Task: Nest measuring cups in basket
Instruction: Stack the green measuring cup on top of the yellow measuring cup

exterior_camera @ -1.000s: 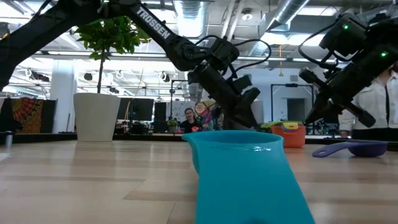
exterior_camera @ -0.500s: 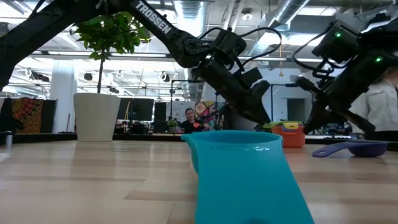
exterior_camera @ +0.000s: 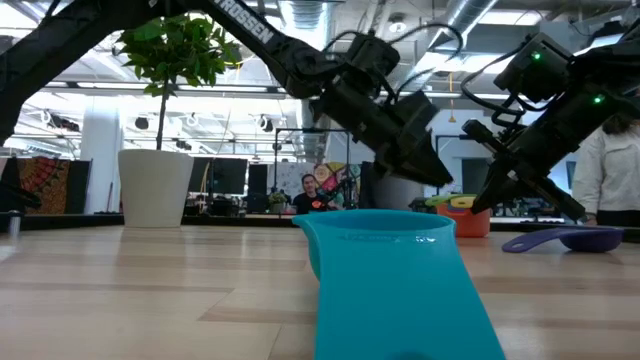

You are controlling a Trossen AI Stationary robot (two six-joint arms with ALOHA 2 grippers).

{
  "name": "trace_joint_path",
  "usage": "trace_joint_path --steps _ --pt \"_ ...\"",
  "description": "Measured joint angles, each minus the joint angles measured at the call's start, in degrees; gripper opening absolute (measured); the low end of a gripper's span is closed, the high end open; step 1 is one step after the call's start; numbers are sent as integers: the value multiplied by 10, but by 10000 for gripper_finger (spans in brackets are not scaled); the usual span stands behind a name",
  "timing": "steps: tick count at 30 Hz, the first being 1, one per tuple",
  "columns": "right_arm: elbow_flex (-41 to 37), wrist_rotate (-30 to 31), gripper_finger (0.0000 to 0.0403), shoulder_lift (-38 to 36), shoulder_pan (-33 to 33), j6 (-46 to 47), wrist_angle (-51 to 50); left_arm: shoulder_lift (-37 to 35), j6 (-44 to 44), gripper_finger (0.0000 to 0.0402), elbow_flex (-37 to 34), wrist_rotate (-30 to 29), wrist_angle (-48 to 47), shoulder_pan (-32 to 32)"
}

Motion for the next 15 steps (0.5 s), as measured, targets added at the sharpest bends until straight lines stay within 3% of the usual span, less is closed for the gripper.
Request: trace_joint_path --steps 3,6,8,15 --pt "0 0 11 0 0 2 0 -22 17 96 0 -31 -23 -1" --pt "0 1 7 0 0 10 -1 -36 26 96 1 -148 -46 2" --pt "0 1 6 0 0 11 0 -36 31 96 1 -195 -48 11" --pt "0 3 12 0 0 26 6 17 -12 96 -1 -122 -36 41"
